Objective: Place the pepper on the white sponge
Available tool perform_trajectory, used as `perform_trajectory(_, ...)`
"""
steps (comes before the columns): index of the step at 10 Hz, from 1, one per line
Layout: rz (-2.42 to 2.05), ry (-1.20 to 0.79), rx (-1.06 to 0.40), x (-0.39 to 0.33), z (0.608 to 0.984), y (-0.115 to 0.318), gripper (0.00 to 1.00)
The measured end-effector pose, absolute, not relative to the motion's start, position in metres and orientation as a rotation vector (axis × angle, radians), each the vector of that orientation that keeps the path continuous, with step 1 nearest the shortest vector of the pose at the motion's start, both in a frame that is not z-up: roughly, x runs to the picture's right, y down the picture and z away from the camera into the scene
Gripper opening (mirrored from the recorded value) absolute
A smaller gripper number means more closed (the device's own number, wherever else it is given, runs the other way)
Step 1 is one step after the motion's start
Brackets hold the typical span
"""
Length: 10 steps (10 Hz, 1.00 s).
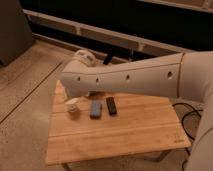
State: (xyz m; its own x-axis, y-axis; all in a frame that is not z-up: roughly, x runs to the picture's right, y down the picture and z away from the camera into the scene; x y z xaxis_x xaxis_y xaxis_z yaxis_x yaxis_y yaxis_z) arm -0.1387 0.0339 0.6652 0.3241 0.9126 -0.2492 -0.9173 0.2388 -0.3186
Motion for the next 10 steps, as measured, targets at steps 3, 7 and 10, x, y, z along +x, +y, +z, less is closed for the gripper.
perform_trajectory(3, 1.294, 0.092, -0.392, -0.116, 0.698, 0.017, 0.65)
perform_trajectory(7, 1.271, 0.169, -0.379, -0.11, 0.769, -0.008, 0.65)
perform_trajectory(10, 1.228, 0.134, -0.426, -0.136, 0.837, -0.028, 0.65)
